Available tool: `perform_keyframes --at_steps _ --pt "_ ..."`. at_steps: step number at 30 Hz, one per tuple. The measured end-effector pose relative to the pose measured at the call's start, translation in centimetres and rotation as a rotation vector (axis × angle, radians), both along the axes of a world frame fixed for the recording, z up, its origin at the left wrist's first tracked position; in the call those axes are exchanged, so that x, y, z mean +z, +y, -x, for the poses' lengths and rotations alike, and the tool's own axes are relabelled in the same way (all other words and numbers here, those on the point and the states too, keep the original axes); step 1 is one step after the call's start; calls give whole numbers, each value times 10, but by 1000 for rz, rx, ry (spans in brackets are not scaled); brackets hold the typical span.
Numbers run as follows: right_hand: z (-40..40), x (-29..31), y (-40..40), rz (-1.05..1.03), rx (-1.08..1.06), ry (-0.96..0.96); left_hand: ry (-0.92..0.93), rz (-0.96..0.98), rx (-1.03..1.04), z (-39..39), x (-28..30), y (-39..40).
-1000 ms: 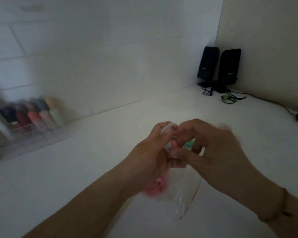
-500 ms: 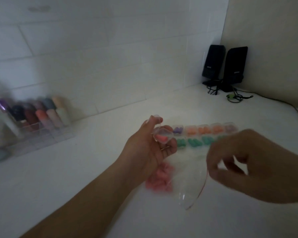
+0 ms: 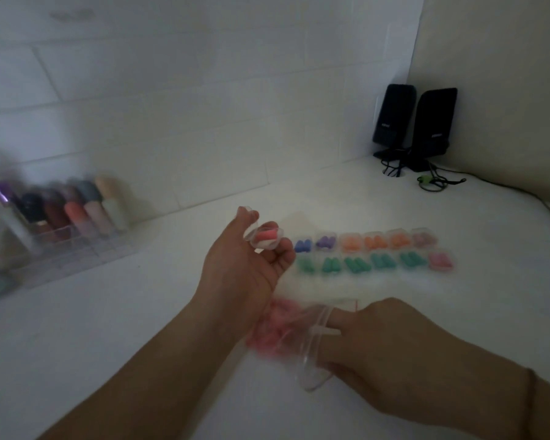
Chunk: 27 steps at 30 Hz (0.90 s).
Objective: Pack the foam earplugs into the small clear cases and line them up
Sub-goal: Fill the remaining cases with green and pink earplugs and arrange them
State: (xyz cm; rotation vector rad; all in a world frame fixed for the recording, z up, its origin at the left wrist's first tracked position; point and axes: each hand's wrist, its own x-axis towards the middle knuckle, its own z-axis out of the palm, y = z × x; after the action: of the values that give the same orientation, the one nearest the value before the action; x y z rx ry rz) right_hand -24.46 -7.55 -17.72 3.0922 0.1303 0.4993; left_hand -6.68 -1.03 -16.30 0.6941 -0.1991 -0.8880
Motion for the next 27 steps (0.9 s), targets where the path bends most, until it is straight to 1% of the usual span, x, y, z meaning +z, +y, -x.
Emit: perform_keyframes --at_steps 2,5,10,13,17,20,23,27 --pt "-8 -6 8 36 30 -78 -24 31 19 -3 5 2" --pt "-19 -13 16 32 -8 -99 -15 11 41 2 6 -1" --pt "-23 -16 17 -167 -71 -106 -30 1 50 10 -5 -5" --pt "-25 -17 18 -224 -104 -141 -41 3 53 11 -7 -6" --pt "-28 -21 22 -178 -132 -164 -28 -11 71 11 -8 -8" --pt "-27 -23 21 -183 -106 -172 -24 -23 76 10 -7 -9" --pt "-26 -23 19 -219 -91 -237 -25 -44 63 10 -6 -9" --pt "-16 -12 14 -284 48 -303 -45 -43 40 10 -5 -7"
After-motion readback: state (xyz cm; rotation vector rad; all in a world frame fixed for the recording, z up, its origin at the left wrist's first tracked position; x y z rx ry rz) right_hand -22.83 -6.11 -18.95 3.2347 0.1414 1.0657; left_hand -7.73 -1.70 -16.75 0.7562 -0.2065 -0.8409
